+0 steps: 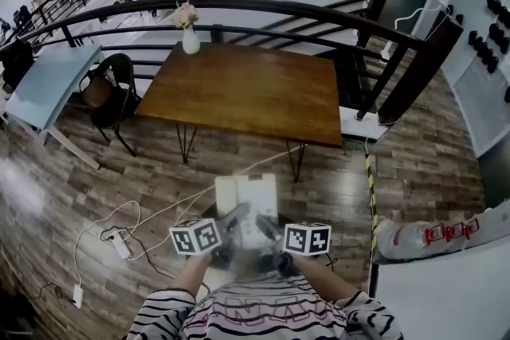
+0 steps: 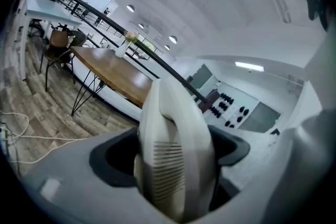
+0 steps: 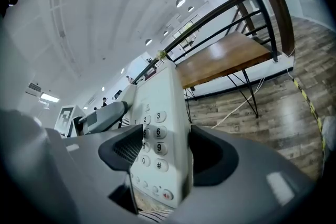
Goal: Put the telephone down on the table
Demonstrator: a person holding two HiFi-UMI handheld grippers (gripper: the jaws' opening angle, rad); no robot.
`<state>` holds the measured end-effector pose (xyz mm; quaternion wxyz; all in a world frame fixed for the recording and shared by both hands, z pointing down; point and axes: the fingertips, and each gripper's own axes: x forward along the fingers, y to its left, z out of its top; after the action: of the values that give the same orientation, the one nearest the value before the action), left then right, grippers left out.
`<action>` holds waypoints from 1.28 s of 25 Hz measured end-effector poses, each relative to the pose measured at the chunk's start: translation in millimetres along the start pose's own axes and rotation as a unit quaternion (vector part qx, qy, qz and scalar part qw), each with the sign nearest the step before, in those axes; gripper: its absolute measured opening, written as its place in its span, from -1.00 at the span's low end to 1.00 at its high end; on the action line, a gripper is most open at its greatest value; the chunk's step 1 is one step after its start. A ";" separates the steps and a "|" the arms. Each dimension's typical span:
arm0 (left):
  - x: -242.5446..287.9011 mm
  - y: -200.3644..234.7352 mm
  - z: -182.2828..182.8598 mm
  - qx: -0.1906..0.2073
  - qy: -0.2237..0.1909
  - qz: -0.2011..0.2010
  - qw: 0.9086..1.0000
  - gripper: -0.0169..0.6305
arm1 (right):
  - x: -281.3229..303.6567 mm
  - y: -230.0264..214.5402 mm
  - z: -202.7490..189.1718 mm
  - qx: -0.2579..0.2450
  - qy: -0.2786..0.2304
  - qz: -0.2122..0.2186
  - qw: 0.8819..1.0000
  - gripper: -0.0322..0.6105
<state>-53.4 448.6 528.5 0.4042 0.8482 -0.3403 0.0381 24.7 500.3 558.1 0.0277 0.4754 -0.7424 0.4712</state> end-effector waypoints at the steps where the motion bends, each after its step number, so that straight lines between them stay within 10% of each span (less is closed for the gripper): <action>1: 11.1 1.3 6.3 -0.002 -0.002 0.001 1.000 0.33 | 4.1 -6.3 11.1 -0.003 0.001 0.001 1.000 -0.03; 17: 148.6 22.0 98.9 -0.025 -0.048 0.039 0.998 0.33 | 68.0 -79.3 161.4 -0.037 0.046 0.033 0.998 -0.03; 32: 168.9 130.7 218.7 -0.022 -0.039 0.034 0.998 0.33 | 208.0 -36.4 230.8 -0.021 0.039 0.038 0.998 -0.03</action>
<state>-49.5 143.0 525.5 0.4075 0.8279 -0.3852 0.0115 31.5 187.5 556.4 0.0491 0.4276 -0.7681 0.4741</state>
